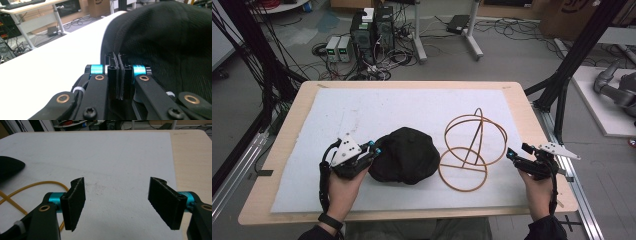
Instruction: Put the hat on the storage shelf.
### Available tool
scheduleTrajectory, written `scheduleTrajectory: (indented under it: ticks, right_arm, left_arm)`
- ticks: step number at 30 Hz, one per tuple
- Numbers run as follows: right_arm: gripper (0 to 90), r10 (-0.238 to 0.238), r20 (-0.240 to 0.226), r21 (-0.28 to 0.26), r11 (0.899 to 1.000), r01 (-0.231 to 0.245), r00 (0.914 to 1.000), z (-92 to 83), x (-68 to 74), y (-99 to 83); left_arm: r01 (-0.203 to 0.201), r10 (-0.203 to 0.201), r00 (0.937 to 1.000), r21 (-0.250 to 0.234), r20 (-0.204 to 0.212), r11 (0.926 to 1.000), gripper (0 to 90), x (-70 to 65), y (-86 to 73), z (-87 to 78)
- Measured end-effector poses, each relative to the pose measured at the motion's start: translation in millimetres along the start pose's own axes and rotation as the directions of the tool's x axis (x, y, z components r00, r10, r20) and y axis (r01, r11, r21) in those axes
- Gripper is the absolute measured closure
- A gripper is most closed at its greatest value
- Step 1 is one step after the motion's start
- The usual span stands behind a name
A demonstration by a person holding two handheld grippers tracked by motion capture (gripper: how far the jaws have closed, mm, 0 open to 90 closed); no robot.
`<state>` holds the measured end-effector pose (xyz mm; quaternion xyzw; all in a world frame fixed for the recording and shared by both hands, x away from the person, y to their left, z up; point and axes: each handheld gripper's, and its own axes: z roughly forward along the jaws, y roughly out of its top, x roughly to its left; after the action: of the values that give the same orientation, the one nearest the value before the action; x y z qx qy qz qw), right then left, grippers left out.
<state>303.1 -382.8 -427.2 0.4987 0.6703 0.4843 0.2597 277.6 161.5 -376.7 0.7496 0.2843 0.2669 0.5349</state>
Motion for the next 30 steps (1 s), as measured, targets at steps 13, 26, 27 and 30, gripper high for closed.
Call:
scheduleTrajectory:
  ticks: [13,26,27,30]
  right_arm:
    - [29.9,0.001,-0.001,-0.005,1.000,-0.001,1.0000,-0.1,0.2,0.4]
    - [30.0,0.006,-0.006,0.001,1.000,-0.006,1.0000,1.6,1.4,0.8]
    - [30.0,0.006,-0.006,0.001,1.000,-0.006,1.0000,1.6,1.4,0.8]
    - [30.0,0.003,-0.004,-0.006,1.000,-0.003,1.0000,1.1,0.7,0.8]
  left_arm:
    - [0.062,-0.068,0.9956,-0.085,-0.065,0.9944,87.8,17.6,24.8,-14.6]
    - [0.115,-0.132,0.9875,-0.174,-0.086,0.9780,87.8,32.8,67.3,-14.7]
    - [0.120,-0.137,0.9872,-0.181,-0.082,0.9761,87.8,33.4,70.1,-12.9]
    - [0.132,-0.148,0.9866,-0.198,-0.069,0.9712,87.8,33.6,78.0,-7.2]
